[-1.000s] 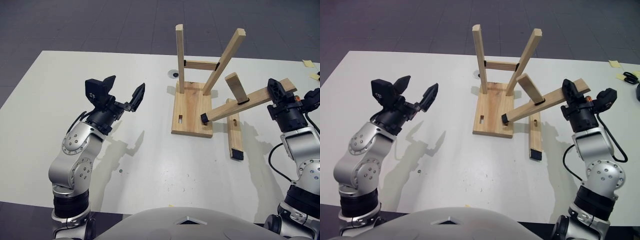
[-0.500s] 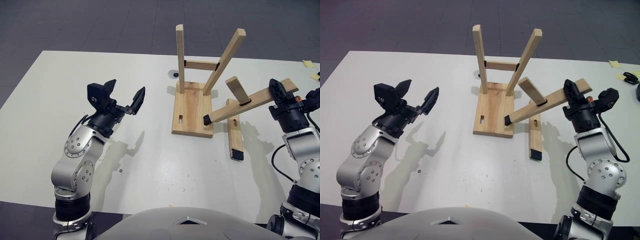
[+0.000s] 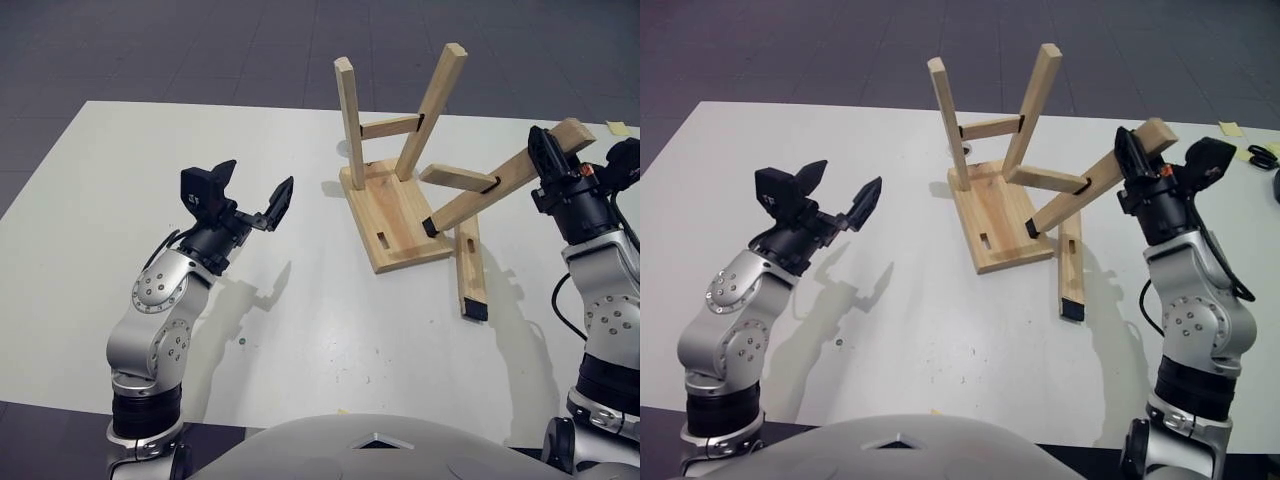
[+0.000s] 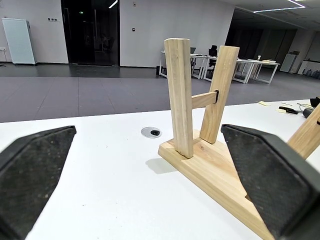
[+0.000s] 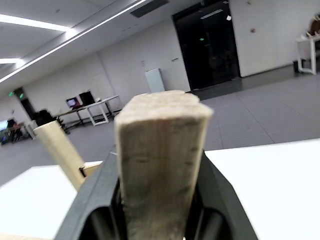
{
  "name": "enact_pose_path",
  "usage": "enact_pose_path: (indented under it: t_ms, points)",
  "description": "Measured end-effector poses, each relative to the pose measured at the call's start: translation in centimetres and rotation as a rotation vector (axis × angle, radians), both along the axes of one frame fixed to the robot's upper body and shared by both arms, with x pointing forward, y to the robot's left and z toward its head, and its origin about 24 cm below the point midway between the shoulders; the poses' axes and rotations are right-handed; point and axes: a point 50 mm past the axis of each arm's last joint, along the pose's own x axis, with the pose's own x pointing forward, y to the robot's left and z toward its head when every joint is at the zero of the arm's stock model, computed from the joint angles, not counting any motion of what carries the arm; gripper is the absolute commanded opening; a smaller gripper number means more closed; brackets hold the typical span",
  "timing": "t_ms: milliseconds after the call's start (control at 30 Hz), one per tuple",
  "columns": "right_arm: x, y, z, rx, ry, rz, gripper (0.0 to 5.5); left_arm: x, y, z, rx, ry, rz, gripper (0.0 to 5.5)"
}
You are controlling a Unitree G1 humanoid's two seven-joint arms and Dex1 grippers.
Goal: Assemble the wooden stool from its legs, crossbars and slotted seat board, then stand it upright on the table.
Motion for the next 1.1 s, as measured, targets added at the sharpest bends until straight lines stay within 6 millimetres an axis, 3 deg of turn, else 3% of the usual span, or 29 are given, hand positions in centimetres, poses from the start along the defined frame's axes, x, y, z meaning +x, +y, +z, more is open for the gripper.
enact_pose_path:
  t_ms: [267, 533, 833, 1100]
  points:
    - [-0.5, 1.0, -1.1, -0.101, 0.04, 0.019, 1.04, 0.1, -0.2, 0.0, 0.02, -0.016, -0.005, 5.4]
    - [-0.3, 2.6, -0.3, -0.217, 0.028, 0.048, 1.09, 0.3, -0.7, -0.2, 0.033, -0.017, -0.027, 5.4]
    - [1.6, 3.4, 0.1, -0.057, 0.19, -0.003, 1.04, 0.4, -1.1, -0.6, 0.068, -0.004, -0.043, 5.4]
    - [-0.1, 4.0, -0.5, -0.149, 0.168, -0.024, 1.06, 0.4, -1.2, -0.6, 0.077, -0.007, -0.066, 5.4]
